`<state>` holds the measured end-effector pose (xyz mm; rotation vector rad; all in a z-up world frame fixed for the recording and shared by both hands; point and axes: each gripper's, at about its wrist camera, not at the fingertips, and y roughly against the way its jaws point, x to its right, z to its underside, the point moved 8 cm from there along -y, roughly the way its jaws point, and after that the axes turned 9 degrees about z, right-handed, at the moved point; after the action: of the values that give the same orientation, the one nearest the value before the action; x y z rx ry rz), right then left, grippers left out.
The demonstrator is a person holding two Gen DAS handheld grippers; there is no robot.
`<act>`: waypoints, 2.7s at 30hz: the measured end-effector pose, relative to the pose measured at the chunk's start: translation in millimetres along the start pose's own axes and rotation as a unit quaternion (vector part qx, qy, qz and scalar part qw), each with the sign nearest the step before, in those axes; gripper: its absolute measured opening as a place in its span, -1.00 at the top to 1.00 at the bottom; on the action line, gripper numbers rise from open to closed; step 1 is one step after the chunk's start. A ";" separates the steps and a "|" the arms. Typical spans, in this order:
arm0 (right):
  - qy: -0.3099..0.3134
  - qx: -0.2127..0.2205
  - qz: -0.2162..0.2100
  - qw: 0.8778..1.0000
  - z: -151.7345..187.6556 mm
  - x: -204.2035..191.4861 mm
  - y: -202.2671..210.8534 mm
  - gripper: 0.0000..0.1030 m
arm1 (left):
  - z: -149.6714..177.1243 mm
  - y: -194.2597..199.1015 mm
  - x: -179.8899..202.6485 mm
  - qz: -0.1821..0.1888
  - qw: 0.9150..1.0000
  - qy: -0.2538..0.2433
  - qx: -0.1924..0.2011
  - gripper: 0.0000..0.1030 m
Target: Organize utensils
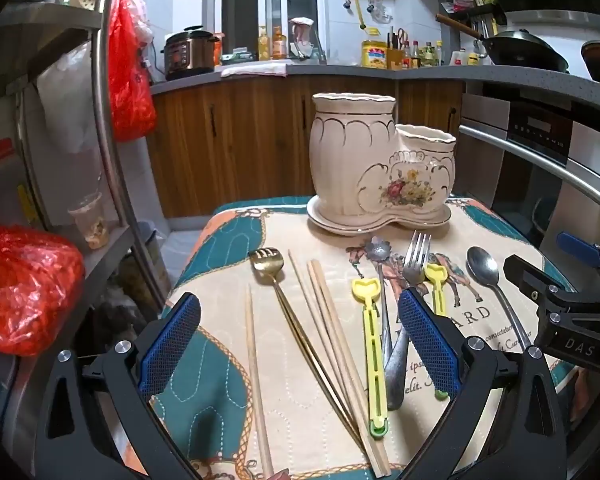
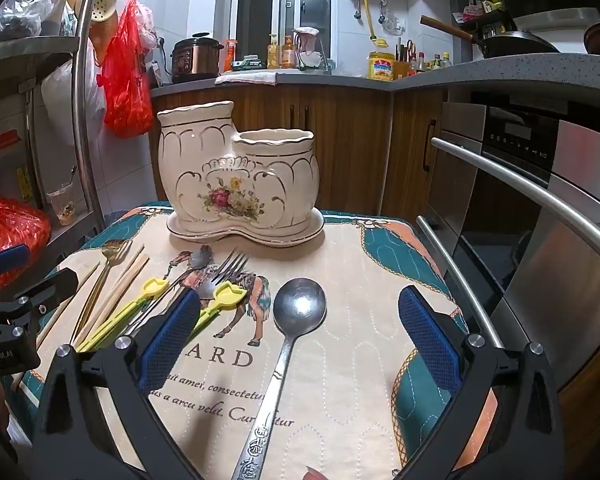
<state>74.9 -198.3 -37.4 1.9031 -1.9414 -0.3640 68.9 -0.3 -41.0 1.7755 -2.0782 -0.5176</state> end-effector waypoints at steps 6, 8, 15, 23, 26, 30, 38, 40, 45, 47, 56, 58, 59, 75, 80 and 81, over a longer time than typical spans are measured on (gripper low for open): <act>0.000 0.000 0.000 1.000 -0.5 -1.6 1.1 -0.90 | -0.7 -1.1 1.7 0.001 1.000 0.001 0.000 -0.91; 0.000 -0.001 0.000 1.000 -0.4 -1.6 0.6 -0.90 | 0.1 -0.9 2.3 0.001 1.000 0.001 0.000 -0.91; 0.001 -0.001 0.000 1.000 -1.1 -1.3 -1.0 -0.90 | 0.5 -1.0 1.9 0.001 1.000 0.002 0.000 -0.91; 0.002 -0.002 0.000 1.000 1.2 -2.1 0.5 -0.90 | 0.5 -1.0 1.8 0.002 1.000 0.003 -0.001 -0.91; 0.003 -0.002 0.000 1.000 0.8 -2.4 0.5 -0.90 | 0.4 -1.0 1.8 0.002 1.000 0.003 -0.001 -0.91; 0.003 -0.002 0.000 1.000 0.8 -2.4 0.5 -0.90 | 0.3 -1.1 1.5 0.001 1.000 0.003 -0.001 -0.91; 0.003 -0.002 0.000 1.000 0.7 -2.4 0.4 -0.90 | 0.3 -1.2 1.5 0.002 1.000 0.003 -0.001 -0.91; 0.003 -0.002 0.000 1.000 0.8 -2.5 0.4 -0.90 | 0.3 -1.1 1.5 0.002 1.000 0.003 -0.001 -0.91; 0.003 -0.003 0.000 1.000 0.6 -2.8 0.4 -0.90 | 0.4 -1.2 1.6 0.002 1.000 0.004 -0.002 -0.91; 0.004 -0.003 0.000 1.000 0.9 -2.8 0.3 -0.90 | 0.5 -1.2 1.9 0.002 1.000 0.003 -0.002 -0.91; 0.004 -0.003 0.000 1.000 0.3 -1.4 -0.1 -0.90 | -0.1 -1.8 0.3 0.002 1.000 0.004 -0.002 -0.91; 0.004 -0.003 0.000 1.000 1.9 -3.9 0.4 -0.90 | -0.2 -1.6 0.4 0.001 1.000 0.003 -0.002 -0.91; 0.004 -0.003 0.000 1.000 1.6 -3.8 0.4 -0.90 | -0.2 -1.7 0.3 0.001 1.000 0.003 -0.002 -0.91; -0.017 -0.023 -0.021 0.999 9.8 -1.5 -3.6 -0.90 | -0.8 -3.0 -0.6 0.010 1.000 0.012 -0.001 -0.91; -0.036 -0.045 -0.032 0.998 4.2 17.7 -7.2 -0.90 | -5.2 -5.4 -9.0 0.006 1.000 0.007 0.000 -0.91; -0.034 -0.049 -0.036 0.998 4.1 18.7 -8.2 -0.90 | -6.5 -5.6 -12.4 0.007 1.000 0.009 0.000 -0.91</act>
<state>80.5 -217.6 -42.9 1.9234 -1.8656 -0.5414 78.8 10.9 -38.6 1.7566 -2.0771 -0.4963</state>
